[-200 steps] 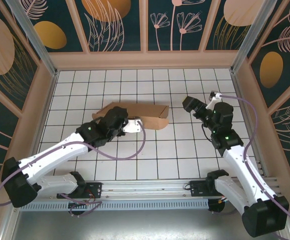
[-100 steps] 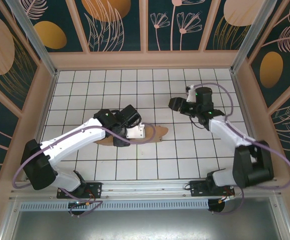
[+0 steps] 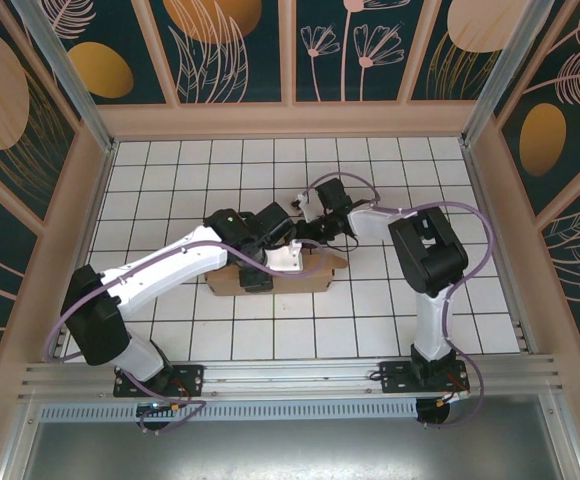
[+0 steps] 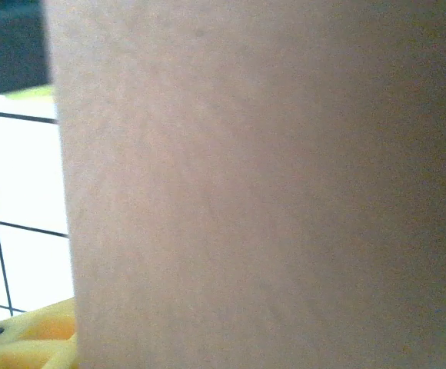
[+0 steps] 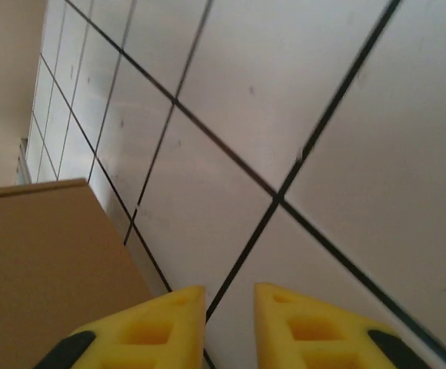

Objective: Fold the paper box

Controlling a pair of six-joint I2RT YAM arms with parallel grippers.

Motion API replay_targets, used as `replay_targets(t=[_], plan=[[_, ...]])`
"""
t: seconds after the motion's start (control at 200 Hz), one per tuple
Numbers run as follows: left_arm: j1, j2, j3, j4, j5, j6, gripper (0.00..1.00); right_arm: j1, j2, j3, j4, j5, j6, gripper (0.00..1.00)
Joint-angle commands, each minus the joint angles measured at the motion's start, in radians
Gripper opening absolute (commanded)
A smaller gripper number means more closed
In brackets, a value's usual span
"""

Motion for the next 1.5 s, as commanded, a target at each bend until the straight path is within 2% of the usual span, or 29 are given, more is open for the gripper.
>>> replay_targets(t=[0.0, 0.22, 0.35, 0.405, 0.811, 1.011, 1.131, 1.311, 1.411, 1.496], plan=[[-0.008, 0.029, 0.036, -0.009, -0.025, -0.006, 0.61, 0.009, 0.025, 0.011, -0.058, -0.074, -0.064, 0.2], [-0.008, 0.042, 0.083, 0.025, -0.076, -0.006, 0.73, 0.008, 0.016, -0.009, -0.038, -0.04, -0.049, 0.2], [-0.009, 0.026, 0.094, 0.031, -0.081, -0.003, 0.83, 0.0, -0.014, -0.024, -0.019, -0.01, -0.04, 0.21], [-0.01, 0.013, 0.089, 0.035, -0.083, 0.0, 0.98, -0.004, -0.033, -0.035, -0.006, -0.005, -0.034, 0.23], [-0.015, -0.097, 0.052, 0.098, -0.153, 0.01, 0.99, -0.033, -0.124, -0.083, 0.059, 0.056, -0.004, 0.37], [-0.015, -0.152, 0.046, 0.126, -0.17, -0.019, 0.98, -0.074, -0.194, -0.092, 0.062, 0.132, 0.014, 0.47], [-0.016, -0.233, 0.028, 0.218, -0.192, -0.041, 0.98, -0.104, -0.28, -0.1, 0.075, 0.192, 0.022, 0.51], [-0.016, -0.355, -0.009, 0.361, -0.253, -0.174, 0.98, -0.125, -0.404, -0.092, 0.061, 0.281, 0.024, 0.49], [-0.015, -0.401, -0.016, 0.441, -0.35, -0.369, 0.99, -0.122, -0.498, -0.138, 0.114, 0.337, 0.044, 0.36], [-0.013, -0.382, 0.037, 0.391, -0.341, -0.497, 0.99, -0.115, -0.586, -0.186, 0.16, 0.384, 0.097, 0.26]])
